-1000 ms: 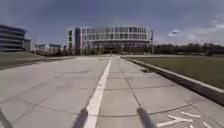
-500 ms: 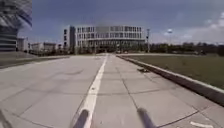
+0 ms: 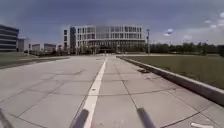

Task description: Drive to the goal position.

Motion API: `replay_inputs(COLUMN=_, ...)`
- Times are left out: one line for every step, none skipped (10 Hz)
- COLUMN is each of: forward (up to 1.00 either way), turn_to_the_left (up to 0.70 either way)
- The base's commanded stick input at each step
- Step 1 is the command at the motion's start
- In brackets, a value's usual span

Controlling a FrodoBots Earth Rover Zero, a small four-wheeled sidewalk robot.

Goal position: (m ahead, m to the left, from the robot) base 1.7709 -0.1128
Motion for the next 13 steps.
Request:
replay_inputs(forward=0.07, turn_to_the_left=0.0)
replay_inputs(forward=0.07, turn_to_the_left=0.0)
replay_inputs(forward=0.07, turn_to_the_left=0.0)
replay_inputs(forward=0.07, turn_to_the_left=0.0)
replay_inputs(forward=0.06, turn_to_the_left=0.0)
replay_inputs(forward=0.07, turn_to_the_left=0.0)
replay_inputs(forward=0.07, turn_to_the_left=0.0)
replay_inputs(forward=0.06, turn_to_the_left=0.0)
replay_inputs(forward=0.07, turn_to_the_left=0.0)
replay_inputs(forward=0.06, turn_to_the_left=0.0)
replay_inputs(forward=0.07, turn_to_the_left=0.0)
replay_inputs(forward=0.07, turn_to_the_left=0.0)
replay_inputs(forward=0.07, turn_to_the_left=0.0)
